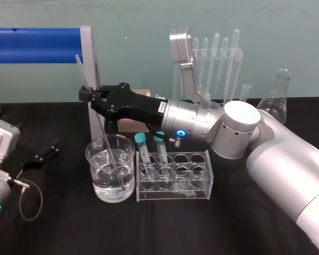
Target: Hold the thermometer with one hand and immerse one end into the beaker, then reinsert it into the test tube rack.
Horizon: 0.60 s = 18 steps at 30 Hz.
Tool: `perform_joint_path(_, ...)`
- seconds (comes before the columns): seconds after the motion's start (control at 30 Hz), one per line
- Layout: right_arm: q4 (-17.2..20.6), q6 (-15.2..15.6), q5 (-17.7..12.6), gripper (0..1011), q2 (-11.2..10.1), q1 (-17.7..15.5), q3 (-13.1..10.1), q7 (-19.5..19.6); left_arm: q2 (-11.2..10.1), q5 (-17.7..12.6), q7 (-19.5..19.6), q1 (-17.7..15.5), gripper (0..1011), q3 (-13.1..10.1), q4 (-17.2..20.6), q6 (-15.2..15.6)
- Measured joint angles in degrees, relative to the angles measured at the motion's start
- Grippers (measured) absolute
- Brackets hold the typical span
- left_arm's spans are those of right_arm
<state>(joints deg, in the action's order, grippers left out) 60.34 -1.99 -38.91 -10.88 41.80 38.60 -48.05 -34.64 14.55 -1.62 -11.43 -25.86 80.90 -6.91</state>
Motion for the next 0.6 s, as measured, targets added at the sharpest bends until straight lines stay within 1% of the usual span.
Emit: perform_joint_path(0.6,0.13,0.25,0.08,60,-0.17,0.08,0.17,-0.18,0.00,0.00,0.00,0.00,1008,0.00,0.00,0.00)
